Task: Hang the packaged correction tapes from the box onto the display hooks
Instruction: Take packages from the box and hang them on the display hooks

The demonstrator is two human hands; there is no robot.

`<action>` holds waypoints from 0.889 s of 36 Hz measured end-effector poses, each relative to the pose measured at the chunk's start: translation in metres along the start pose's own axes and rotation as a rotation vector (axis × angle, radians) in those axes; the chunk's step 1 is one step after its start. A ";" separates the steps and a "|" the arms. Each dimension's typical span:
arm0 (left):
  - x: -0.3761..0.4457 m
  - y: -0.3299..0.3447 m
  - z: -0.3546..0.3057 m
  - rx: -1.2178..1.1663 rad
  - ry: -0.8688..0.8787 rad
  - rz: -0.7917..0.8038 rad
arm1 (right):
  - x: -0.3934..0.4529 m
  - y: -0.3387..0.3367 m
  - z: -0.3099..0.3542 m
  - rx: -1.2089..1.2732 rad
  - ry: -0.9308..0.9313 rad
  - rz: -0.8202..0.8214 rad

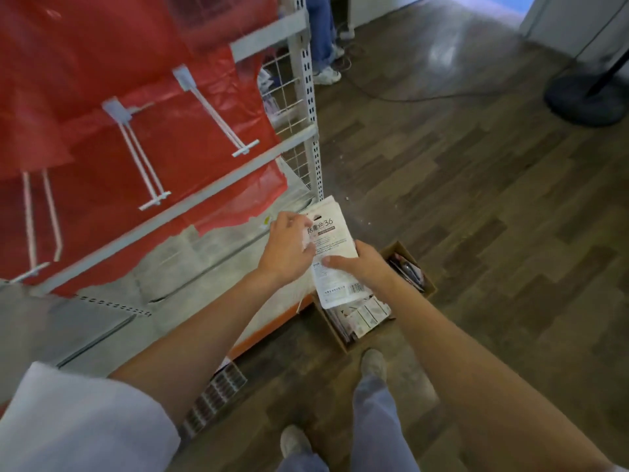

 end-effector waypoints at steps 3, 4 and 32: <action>-0.029 -0.025 0.000 -0.007 -0.018 -0.010 | -0.025 0.023 0.023 -0.033 -0.074 -0.049; -0.037 -0.032 0.000 -0.033 -0.038 0.005 | -0.033 0.030 0.031 -0.034 -0.094 -0.071; -0.155 -0.221 0.001 -1.275 0.004 -0.464 | -0.215 0.158 0.201 -0.288 -0.675 -0.137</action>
Point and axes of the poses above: each hand's wrist, its own x-axis towards the middle knuckle, its own y-axis out of the palm, z = x × y, the point moved 7 cm from there along x, towards the middle knuckle, and after that the axes turned 15 degrees about y, right-handed, at the moved point
